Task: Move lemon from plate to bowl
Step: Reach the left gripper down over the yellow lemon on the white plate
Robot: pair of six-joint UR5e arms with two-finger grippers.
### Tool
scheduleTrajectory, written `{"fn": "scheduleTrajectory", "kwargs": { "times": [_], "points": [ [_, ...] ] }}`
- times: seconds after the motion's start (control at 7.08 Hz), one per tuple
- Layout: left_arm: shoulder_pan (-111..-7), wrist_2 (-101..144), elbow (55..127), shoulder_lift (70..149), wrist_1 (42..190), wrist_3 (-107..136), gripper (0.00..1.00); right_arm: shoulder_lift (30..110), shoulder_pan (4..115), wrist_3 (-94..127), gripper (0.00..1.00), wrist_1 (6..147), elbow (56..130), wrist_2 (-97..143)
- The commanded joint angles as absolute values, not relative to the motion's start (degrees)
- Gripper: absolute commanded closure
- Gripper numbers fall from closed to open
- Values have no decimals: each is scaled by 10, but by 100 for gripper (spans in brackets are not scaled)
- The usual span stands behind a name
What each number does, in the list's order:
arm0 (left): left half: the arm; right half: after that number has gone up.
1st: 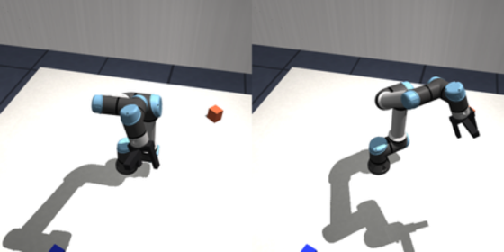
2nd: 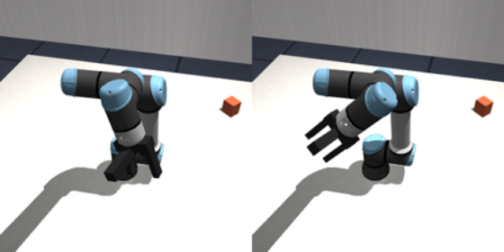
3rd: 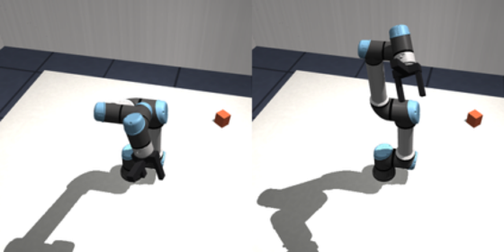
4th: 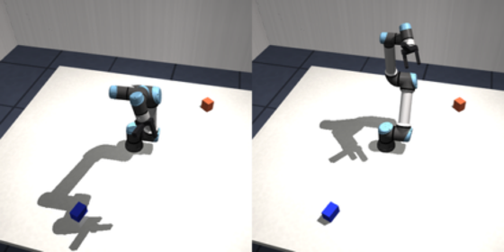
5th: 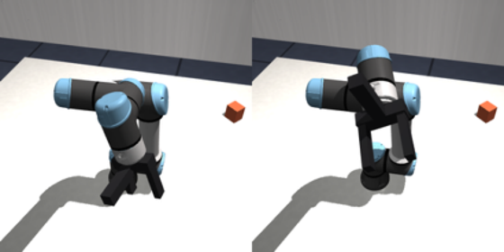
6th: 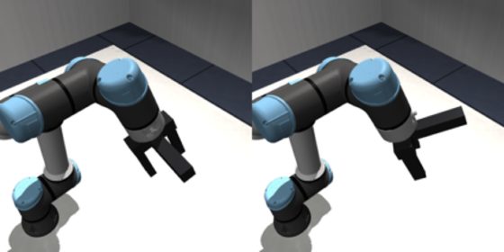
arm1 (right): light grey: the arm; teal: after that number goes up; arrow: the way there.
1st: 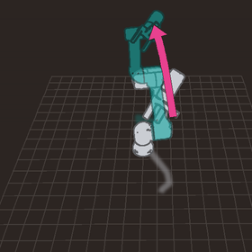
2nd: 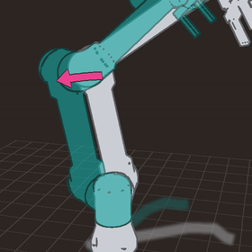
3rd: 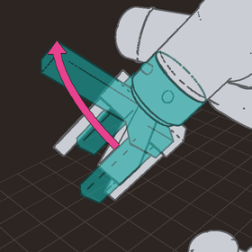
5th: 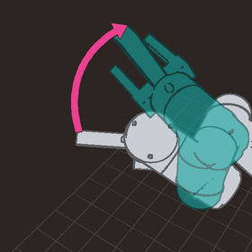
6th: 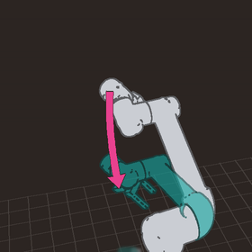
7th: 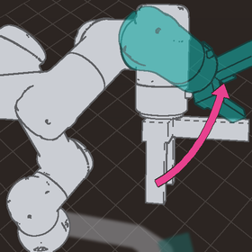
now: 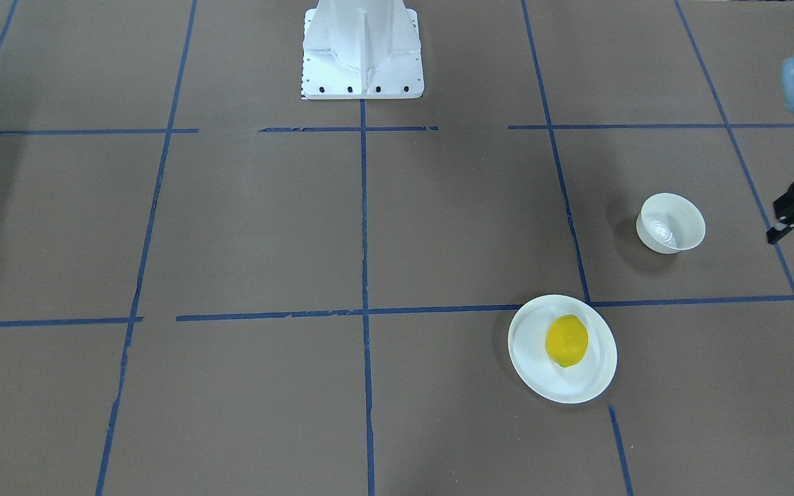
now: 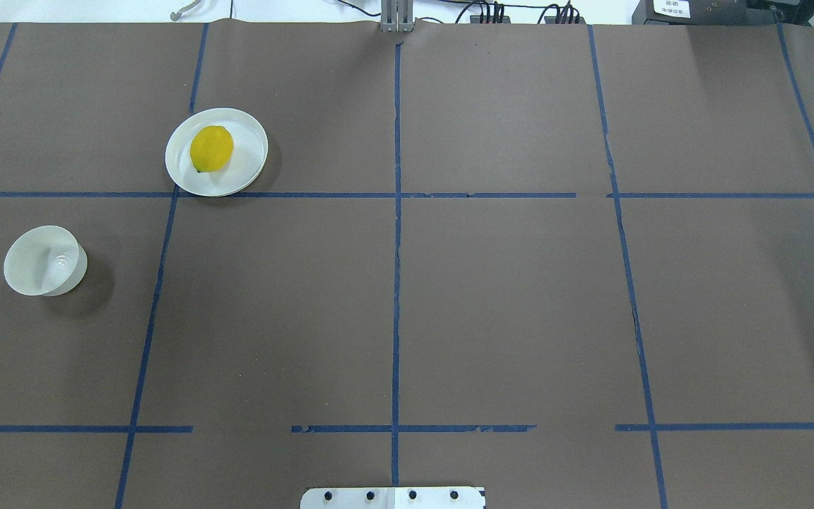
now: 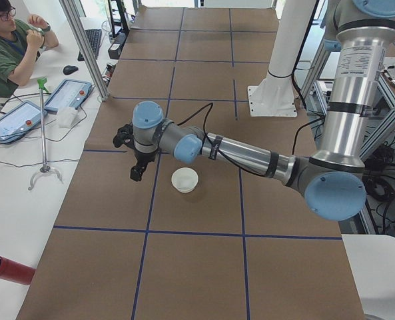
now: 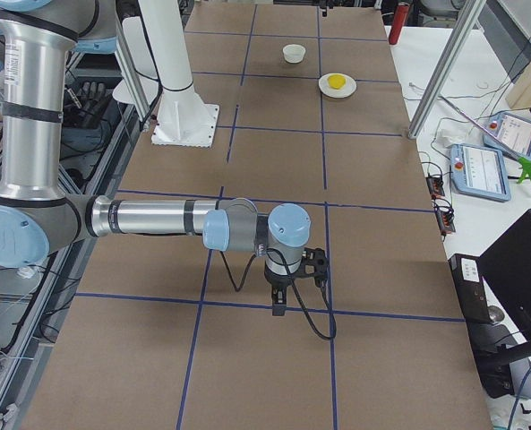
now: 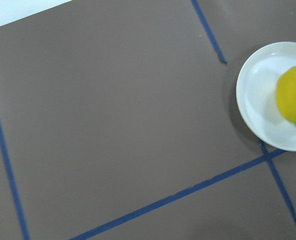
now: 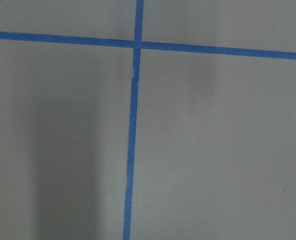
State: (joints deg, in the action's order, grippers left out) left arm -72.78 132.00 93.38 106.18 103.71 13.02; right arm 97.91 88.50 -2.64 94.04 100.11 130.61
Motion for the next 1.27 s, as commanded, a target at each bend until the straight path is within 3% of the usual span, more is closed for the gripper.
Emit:
{"fn": "scheduleTrajectory", "kwargs": {
  "times": [0.0,0.28,0.56,1.13],
  "points": [
    [-645,1292,861,1170,1043,237,0,979,885,-26,0,940,1001,1306],
    [-592,1273,814,1236,1054,311,0,979,885,-26,0,940,1001,1306],
    [-563,1236,733,1267,1160,395,0,979,885,-26,0,940,1001,1306],
    [-532,1195,672,1276,1182,399,0,979,885,-26,0,940,1001,1306]
  ]
}}
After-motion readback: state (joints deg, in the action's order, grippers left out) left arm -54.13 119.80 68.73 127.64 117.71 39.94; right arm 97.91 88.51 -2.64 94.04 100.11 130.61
